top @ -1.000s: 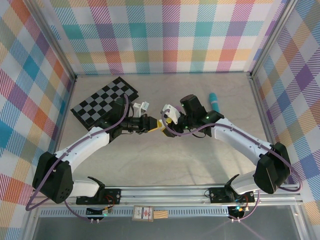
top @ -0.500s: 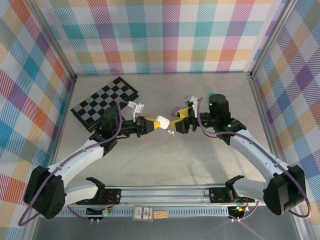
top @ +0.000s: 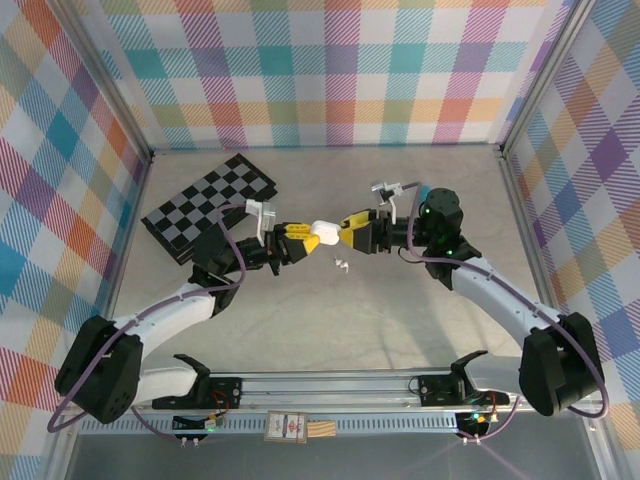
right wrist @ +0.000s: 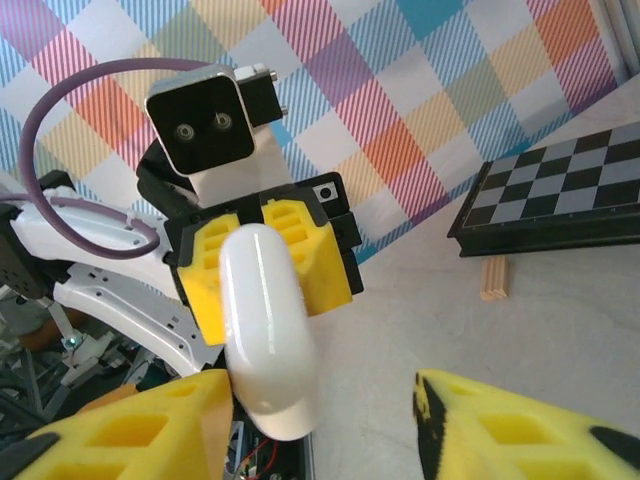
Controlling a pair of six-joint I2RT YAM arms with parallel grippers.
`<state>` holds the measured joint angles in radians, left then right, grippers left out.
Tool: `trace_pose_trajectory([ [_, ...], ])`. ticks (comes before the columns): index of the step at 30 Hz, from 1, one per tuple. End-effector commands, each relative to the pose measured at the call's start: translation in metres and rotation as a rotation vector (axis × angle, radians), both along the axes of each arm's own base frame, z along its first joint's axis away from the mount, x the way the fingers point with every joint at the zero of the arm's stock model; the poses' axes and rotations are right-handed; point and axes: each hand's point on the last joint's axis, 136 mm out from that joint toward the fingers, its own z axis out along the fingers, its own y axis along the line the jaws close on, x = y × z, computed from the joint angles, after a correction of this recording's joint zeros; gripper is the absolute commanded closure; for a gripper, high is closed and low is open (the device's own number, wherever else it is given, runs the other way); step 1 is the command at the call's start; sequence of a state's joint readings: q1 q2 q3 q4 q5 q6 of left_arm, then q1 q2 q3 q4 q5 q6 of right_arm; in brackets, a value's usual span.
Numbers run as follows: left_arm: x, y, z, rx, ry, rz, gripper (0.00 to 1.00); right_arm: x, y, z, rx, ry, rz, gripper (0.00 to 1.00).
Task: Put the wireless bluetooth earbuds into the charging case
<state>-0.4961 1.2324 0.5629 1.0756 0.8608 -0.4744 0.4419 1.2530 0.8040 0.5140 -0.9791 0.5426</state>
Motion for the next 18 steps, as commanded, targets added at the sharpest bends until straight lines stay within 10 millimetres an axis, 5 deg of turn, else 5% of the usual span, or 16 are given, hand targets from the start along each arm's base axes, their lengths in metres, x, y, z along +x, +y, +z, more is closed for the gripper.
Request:
trace_pose_trajectory([
  [1, -0.016, 0.002, 0.018, -0.061, -0.094, -0.048, 0.85, -0.008, 0.008, 0.017, 0.042, -0.060, 0.062, 0.55],
  [6, -0.016, 0.000, 0.017, -0.056, -0.084, -0.061, 0.85, -0.002, 0.011, 0.019, 0.047, -0.062, 0.053, 0.71],
  [18, -0.012, -0.003, 0.007, -0.035, -0.041, -0.074, 0.83, -0.004, 0.014, 0.022, 0.034, -0.110, 0.050, 0.89],
])
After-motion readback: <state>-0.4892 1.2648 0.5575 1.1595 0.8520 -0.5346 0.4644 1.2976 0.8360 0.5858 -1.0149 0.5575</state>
